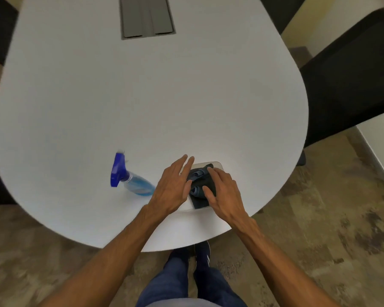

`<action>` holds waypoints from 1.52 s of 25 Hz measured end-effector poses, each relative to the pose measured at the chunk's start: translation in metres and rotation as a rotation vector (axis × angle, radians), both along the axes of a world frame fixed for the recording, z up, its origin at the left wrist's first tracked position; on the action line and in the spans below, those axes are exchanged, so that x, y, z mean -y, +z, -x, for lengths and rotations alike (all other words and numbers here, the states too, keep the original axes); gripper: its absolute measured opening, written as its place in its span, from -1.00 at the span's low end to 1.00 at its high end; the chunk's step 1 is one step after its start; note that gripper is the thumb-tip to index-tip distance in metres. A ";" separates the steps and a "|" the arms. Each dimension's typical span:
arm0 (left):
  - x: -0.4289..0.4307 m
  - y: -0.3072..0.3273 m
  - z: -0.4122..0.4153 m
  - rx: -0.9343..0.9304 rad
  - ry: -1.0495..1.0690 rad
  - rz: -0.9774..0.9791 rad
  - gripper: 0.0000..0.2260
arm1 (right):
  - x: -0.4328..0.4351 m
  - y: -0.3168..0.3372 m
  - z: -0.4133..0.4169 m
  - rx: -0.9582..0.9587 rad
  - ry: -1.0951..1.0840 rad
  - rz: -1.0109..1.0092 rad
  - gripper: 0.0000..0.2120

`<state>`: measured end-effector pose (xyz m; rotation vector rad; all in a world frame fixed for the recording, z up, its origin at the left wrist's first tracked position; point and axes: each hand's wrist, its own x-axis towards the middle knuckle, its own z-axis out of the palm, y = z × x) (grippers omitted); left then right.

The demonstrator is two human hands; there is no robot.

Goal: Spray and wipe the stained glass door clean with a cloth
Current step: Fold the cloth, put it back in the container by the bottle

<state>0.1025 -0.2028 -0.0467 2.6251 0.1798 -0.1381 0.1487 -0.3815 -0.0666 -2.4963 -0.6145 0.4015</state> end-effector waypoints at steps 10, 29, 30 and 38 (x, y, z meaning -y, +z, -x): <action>-0.012 0.016 0.105 0.028 0.362 0.014 -0.49 | -0.048 0.012 0.026 -0.092 0.238 -0.106 -0.39; -0.091 0.008 0.159 -0.057 0.507 0.045 -0.51 | -0.185 0.010 0.043 -0.251 0.272 -0.188 -0.38; -0.094 0.007 0.158 -0.057 0.498 0.048 -0.51 | -0.188 0.008 0.046 -0.242 0.254 -0.192 -0.41; -0.108 0.008 0.153 -0.051 0.427 0.054 -0.51 | -0.192 0.015 0.056 -0.101 0.155 -0.232 -0.58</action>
